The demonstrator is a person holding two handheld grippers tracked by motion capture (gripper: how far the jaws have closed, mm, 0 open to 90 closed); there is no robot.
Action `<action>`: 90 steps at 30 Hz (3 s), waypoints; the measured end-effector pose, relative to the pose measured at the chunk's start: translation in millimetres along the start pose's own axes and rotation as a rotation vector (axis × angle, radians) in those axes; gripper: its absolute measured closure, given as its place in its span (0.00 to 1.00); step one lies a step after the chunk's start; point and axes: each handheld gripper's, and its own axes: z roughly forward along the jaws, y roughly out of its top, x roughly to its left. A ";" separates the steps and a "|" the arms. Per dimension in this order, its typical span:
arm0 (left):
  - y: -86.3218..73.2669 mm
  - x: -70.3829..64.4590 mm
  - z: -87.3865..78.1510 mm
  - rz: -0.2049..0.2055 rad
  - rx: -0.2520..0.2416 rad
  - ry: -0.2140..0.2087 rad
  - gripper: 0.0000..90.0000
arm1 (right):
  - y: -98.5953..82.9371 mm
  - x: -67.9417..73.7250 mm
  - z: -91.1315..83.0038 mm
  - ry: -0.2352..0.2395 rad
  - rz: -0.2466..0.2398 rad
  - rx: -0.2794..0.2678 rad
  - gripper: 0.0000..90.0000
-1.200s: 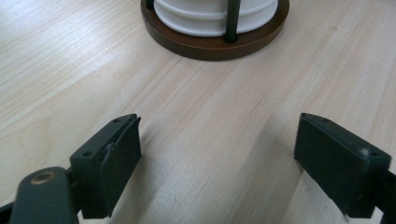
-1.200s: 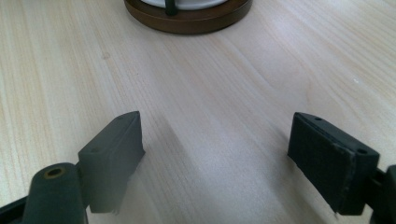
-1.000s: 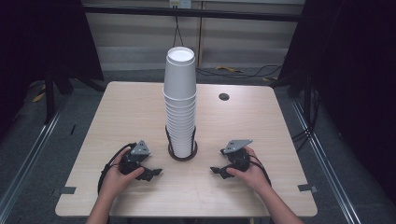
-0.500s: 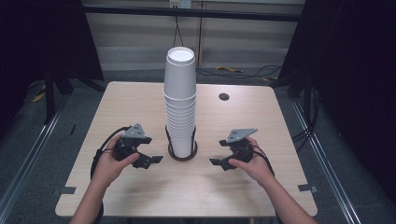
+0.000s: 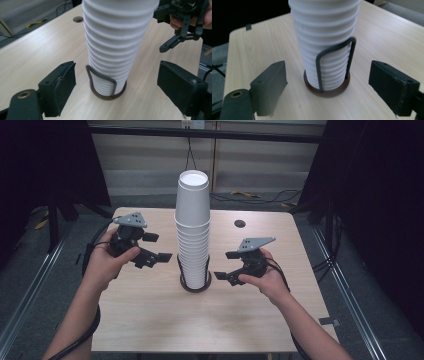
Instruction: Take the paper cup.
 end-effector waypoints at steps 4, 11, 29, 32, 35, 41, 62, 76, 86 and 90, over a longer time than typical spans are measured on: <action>23.1 -0.1 -6.8 0.013 -0.030 -0.004 0.17 | 12.8 -1.6 -5.6 -0.004 -0.003 -0.026 0.16; 55.1 0.8 -8.5 0.007 -0.063 0.010 0.16 | 34.2 -1.7 -8.5 0.010 0.004 -0.050 0.16; 82.8 3.1 11.0 0.009 -0.102 -0.056 0.12 | 71.8 -2.0 -5.3 0.026 -0.005 -0.094 0.16; 86.9 1.5 15.4 0.034 -0.090 -0.049 0.10 | 80.8 -1.3 -4.3 0.039 -0.003 -0.112 0.15; 91.0 -1.0 20.5 0.040 -0.098 -0.044 0.10 | 89.7 0.6 -3.4 0.035 -0.015 -0.118 0.15; 94.3 -2.7 27.2 0.064 -0.096 -0.031 0.07 | 97.9 1.2 -1.2 0.031 -0.009 -0.138 0.15; 96.8 -4.5 29.0 0.052 -0.079 -0.023 0.07 | 110.8 5.1 5.7 0.013 -0.029 -0.133 0.12; 103.4 -6.5 21.0 0.056 -0.110 0.003 0.14 | 109.4 3.1 7.3 0.018 -0.032 -0.151 0.13; 102.0 -7.1 25.2 0.069 -0.119 0.004 0.13 | 107.1 3.8 8.8 0.004 -0.048 -0.138 0.15; 101.7 -7.7 28.4 0.065 -0.116 0.010 0.12 | 105.9 2.5 9.9 0.015 -0.032 -0.146 0.14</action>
